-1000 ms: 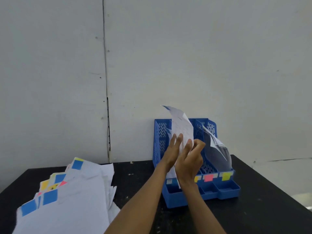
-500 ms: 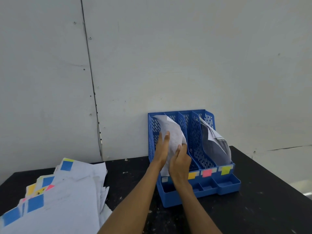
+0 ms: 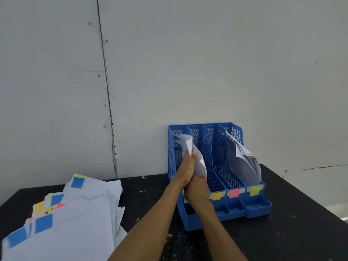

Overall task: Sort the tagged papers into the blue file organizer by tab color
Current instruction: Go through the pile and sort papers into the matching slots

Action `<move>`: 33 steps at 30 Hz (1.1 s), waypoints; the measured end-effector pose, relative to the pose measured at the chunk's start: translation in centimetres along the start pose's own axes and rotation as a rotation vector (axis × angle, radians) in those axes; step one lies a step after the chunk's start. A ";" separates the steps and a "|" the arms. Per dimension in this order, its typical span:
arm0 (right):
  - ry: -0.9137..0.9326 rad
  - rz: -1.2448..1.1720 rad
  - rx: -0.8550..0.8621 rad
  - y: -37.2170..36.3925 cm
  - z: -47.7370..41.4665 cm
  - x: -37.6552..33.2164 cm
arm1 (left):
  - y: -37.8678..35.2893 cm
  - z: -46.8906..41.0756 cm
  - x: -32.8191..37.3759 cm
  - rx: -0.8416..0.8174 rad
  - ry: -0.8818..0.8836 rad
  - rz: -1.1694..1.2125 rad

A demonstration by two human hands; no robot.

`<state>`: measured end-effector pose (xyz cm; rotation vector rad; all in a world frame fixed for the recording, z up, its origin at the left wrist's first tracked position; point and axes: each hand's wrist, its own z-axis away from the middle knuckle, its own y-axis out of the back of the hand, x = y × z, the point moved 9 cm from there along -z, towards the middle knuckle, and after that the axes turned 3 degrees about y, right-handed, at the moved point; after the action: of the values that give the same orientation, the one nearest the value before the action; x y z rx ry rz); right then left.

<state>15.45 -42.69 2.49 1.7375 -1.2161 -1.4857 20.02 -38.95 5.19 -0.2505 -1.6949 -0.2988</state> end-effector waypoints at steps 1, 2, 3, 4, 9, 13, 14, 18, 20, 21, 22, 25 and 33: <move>0.005 -0.073 0.044 0.5 0.1 -0.2 | 0.0 0.0 0.0 -0.001 0.000 -0.012; 0.007 -0.142 0.088 1.0 0.2 -0.5 | 0.2 0.2 0.0 0.015 0.008 -0.016; -0.012 -0.241 0.143 1.4 0.5 -0.5 | 0.5 0.2 -0.1 0.031 0.006 -0.014; -0.011 -0.286 0.196 1.8 0.5 -0.3 | 0.6 0.5 0.3 0.048 -0.001 -0.028; 0.087 -0.252 0.224 2.7 1.2 -0.1 | 1.5 1.8 0.8 0.179 -0.159 -0.146; 0.260 -0.436 0.607 6.3 4.1 0.8 | 3.0 2.0 0.6 0.303 -0.213 -0.150; 0.311 -0.463 0.664 6.7 4.7 1.1 | 2.8 2.2 0.9 0.305 -0.227 -0.171; 0.287 -0.571 0.817 6.4 6.3 3.0 | 1.8 2.2 1.4 0.241 -0.261 -0.293; 0.155 -0.577 0.901 5.9 7.1 4.4 | 1.7 2.0 0.3 0.203 -0.208 -0.332; 0.088 -0.577 0.890 5.5 7.1 5.0 | 1.7 1.9 -0.4 0.195 -0.181 -0.339; 0.043 -0.577 0.847 4.9 6.9 5.3 | 1.6 2.0 -1.1 0.189 -0.154 -0.343; 0.028 -0.528 0.716 3.3 6.0 5.6 | 0.9 2.5 -2.1 0.154 -0.097 -0.310; 0.082 -0.615 0.611 4.9 3.4 3.5 | -1.4 2.8 -0.8 0.034 -0.073 -0.296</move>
<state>10.70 -47.46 4.21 2.7439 -1.2339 -1.4101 17.03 -39.35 3.90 0.0172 -1.8086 -0.4843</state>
